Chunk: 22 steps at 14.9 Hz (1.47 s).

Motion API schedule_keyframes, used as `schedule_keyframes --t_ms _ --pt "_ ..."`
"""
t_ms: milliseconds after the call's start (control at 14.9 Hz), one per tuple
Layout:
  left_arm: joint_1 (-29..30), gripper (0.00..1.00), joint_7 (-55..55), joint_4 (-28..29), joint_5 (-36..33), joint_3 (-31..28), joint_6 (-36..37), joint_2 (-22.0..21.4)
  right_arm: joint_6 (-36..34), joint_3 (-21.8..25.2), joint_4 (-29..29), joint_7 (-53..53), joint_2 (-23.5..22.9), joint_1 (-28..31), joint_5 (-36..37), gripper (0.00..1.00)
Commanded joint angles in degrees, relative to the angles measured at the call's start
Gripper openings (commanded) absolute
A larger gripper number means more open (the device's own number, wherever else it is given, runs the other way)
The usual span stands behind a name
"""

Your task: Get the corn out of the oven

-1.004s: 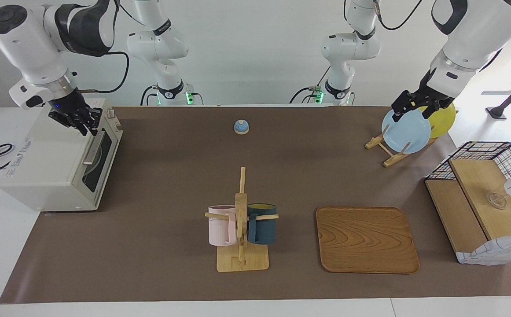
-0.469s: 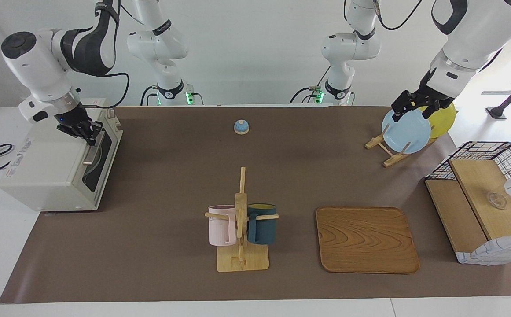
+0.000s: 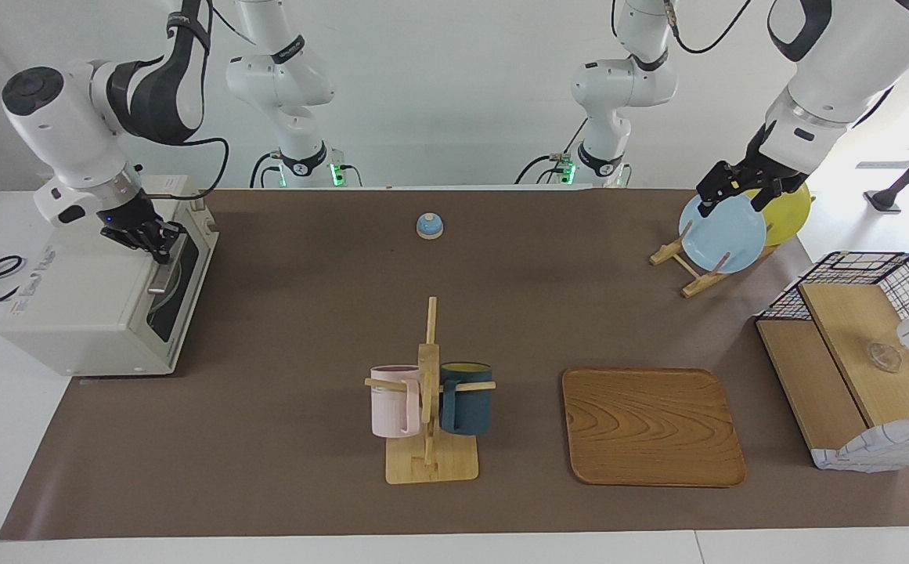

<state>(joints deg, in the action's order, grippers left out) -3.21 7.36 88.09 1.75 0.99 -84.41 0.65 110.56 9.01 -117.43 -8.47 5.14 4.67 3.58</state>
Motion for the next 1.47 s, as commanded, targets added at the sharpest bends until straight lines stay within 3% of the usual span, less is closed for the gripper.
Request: schedule_keyframes --t_ms 0,201,1406 --pt "0.7 1.00 -0.2 0.4 0.5 0.2 -0.2 -0.4 2.8 -0.5 -1.0 -0.8 -0.8 -0.1 -0.9 0.00" --pt "0.7 1.00 -0.2 0.4 0.5 0.2 -0.2 -0.4 5.3 -0.7 -1.4 3.3 -2.9 -5.0 -1.2 0.00" --pt "0.7 1.00 -0.2 0.4 0.5 0.2 -0.2 -0.4 27.9 -1.0 -12.7 4.2 -9.4 -9.7 -5.9 0.00"
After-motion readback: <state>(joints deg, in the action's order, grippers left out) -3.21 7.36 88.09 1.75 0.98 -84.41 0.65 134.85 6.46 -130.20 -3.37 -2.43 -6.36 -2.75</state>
